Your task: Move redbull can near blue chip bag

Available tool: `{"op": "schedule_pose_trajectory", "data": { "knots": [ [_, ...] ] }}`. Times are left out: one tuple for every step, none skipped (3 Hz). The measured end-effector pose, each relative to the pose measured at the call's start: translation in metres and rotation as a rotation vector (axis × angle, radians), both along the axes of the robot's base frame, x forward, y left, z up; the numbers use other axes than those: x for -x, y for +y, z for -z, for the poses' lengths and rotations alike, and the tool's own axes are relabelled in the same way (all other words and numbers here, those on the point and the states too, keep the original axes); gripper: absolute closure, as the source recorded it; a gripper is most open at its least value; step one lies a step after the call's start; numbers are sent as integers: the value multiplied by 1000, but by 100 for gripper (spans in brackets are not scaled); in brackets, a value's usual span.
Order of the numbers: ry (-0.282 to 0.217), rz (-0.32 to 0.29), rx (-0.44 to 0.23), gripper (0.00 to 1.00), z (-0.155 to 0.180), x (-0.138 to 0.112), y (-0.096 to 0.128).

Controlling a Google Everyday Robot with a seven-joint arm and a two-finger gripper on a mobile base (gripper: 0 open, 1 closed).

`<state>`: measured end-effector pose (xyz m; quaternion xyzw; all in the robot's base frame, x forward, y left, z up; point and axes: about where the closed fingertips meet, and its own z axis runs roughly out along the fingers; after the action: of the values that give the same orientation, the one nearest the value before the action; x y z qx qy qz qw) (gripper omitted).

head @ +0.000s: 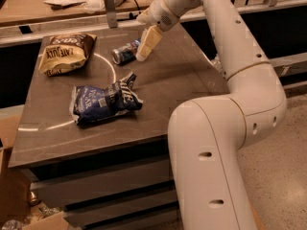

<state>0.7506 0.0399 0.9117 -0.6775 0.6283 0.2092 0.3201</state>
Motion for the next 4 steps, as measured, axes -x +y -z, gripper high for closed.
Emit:
{"op": "schedule_pose_trajectory", "data": {
  "knots": [
    [-35,-45,46,0,-3,4,-3],
    [-48,-93,90,0,3,7,-2],
    [-61,-92,142,0,10,1,4],
    [-66,-27,234,0,12,-10,14]
  ]
}}
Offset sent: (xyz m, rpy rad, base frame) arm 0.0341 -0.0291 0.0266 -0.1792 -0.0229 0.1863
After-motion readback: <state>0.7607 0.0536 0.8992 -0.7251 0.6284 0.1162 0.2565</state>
